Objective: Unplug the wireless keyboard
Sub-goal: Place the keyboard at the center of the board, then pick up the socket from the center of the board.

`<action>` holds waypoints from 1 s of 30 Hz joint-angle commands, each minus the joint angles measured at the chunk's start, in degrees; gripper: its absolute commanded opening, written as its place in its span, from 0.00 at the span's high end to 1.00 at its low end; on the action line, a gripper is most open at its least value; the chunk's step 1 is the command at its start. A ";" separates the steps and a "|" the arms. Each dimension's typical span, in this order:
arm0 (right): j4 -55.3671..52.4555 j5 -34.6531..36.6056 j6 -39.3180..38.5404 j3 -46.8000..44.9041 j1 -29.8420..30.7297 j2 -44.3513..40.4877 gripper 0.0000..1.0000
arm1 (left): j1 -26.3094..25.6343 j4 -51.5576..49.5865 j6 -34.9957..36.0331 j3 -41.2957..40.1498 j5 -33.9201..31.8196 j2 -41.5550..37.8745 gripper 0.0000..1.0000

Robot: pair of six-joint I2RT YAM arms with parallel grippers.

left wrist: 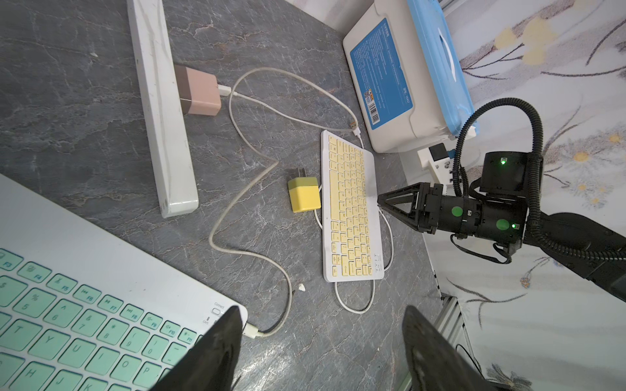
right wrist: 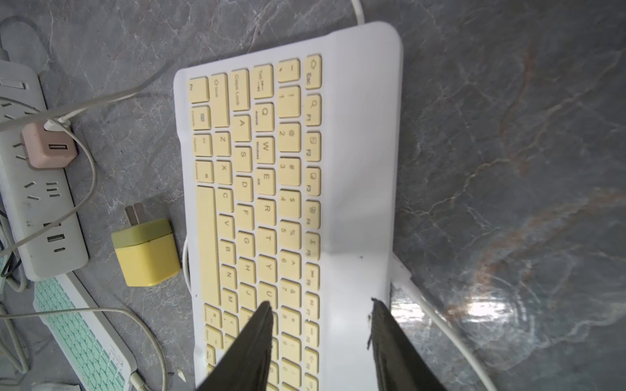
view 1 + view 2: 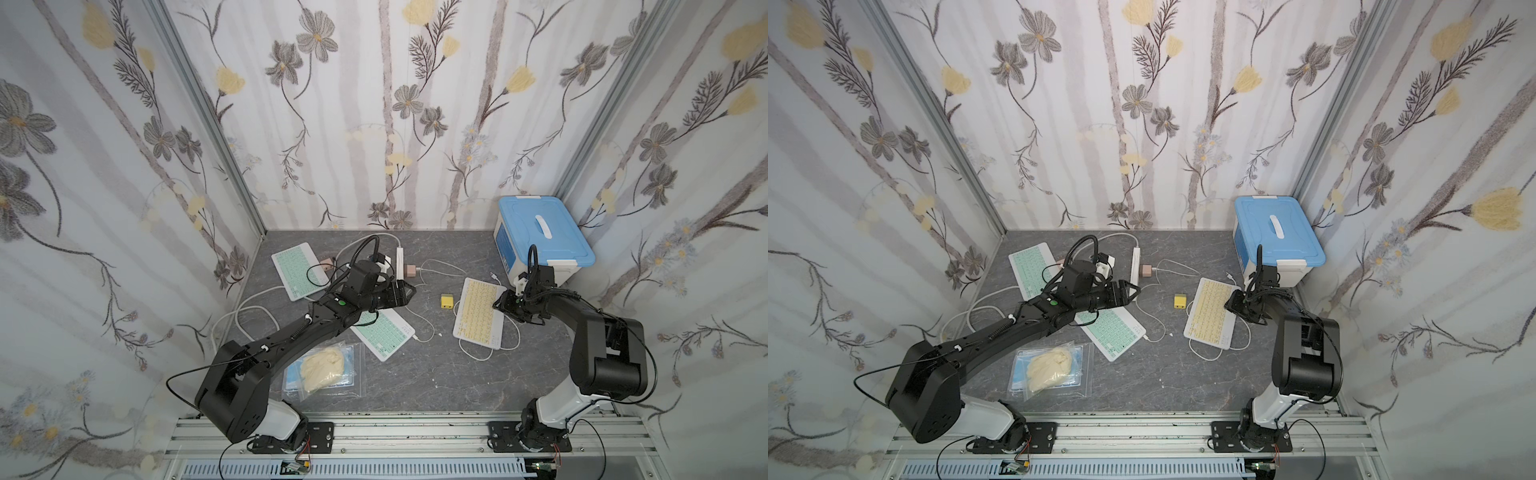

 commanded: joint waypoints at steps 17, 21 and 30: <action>13.49 -0.70 2.18 -11.69 0.70 -19.31 0.41 | 0.57 -12.60 7.10 3.78 -11.76 -0.20 0.24; 21.23 -1.23 2.63 -18.94 2.29 -25.53 0.39 | 0.65 -14.84 7.68 3.94 -16.09 0.49 0.24; 42.20 0.72 6.41 -33.80 10.67 -36.98 0.34 | 0.87 -20.21 7.28 11.50 -26.26 11.60 0.28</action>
